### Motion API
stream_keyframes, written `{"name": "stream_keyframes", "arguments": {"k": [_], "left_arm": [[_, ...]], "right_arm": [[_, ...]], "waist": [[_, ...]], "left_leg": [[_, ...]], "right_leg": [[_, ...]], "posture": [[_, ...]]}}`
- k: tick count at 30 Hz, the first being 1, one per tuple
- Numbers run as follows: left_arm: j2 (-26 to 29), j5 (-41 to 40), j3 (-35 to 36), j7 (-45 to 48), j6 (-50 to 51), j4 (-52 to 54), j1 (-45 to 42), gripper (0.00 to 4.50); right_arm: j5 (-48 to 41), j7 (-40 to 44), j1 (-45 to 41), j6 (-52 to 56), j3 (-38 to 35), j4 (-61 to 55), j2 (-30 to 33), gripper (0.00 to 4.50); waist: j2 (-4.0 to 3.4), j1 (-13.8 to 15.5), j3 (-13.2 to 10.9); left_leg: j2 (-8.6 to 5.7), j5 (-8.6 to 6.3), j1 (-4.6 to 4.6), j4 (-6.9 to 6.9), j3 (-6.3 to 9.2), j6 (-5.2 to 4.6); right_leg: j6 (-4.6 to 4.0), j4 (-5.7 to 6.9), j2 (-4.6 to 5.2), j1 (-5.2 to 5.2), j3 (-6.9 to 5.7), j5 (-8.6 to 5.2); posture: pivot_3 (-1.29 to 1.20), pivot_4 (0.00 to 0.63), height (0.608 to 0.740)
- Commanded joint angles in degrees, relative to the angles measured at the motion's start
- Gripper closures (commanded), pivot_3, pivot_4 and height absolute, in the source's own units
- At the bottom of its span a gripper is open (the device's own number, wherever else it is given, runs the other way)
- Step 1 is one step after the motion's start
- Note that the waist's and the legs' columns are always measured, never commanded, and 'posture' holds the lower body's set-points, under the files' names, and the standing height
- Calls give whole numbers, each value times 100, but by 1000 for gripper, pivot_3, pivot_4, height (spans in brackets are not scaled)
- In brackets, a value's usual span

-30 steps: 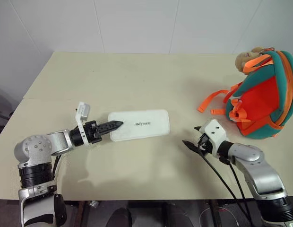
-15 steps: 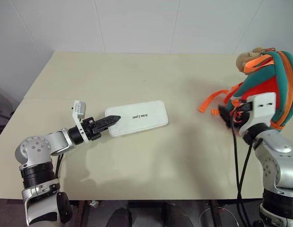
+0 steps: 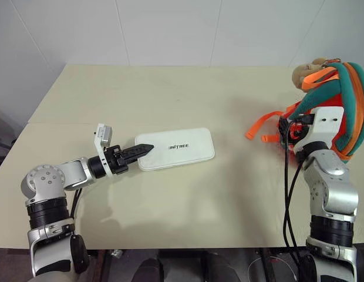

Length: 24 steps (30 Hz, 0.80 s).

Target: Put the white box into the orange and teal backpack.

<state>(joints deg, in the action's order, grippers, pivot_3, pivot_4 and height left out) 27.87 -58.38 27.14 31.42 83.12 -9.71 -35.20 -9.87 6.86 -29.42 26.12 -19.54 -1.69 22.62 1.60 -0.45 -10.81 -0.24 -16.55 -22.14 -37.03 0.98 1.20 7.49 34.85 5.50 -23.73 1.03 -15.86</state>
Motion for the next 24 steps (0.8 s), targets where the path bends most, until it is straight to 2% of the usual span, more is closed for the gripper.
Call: {"name": "stream_keyframes", "arguments": {"k": [1,13,24], "left_arm": [[61,-226,120,60,43,217,4,3179],[-76,-496,397,-313,246,590,207,3179],[-155,-728,532,-587,302,797,355,3179]], "right_arm": [[91,-83,-313,-515,15,445,30,0],[522,-404,-2001,-2504,232,3821,181,0],[591,-725,-3136,-3579,304,5850,229,0]], "waist": [[-1,-4,0],[-1,-140,-1],[-3,-159,-2]], "left_leg": [[0,1,-1,0,0,2],[1,12,-4,2,-5,22],[2,16,-4,2,-11,30]], "right_leg": [[0,0,0,0,0,0],[2,-7,0,0,1,1],[4,-11,0,0,5,2]], "posture": [[0,150,740],[0,150,740],[0,150,740]]}}
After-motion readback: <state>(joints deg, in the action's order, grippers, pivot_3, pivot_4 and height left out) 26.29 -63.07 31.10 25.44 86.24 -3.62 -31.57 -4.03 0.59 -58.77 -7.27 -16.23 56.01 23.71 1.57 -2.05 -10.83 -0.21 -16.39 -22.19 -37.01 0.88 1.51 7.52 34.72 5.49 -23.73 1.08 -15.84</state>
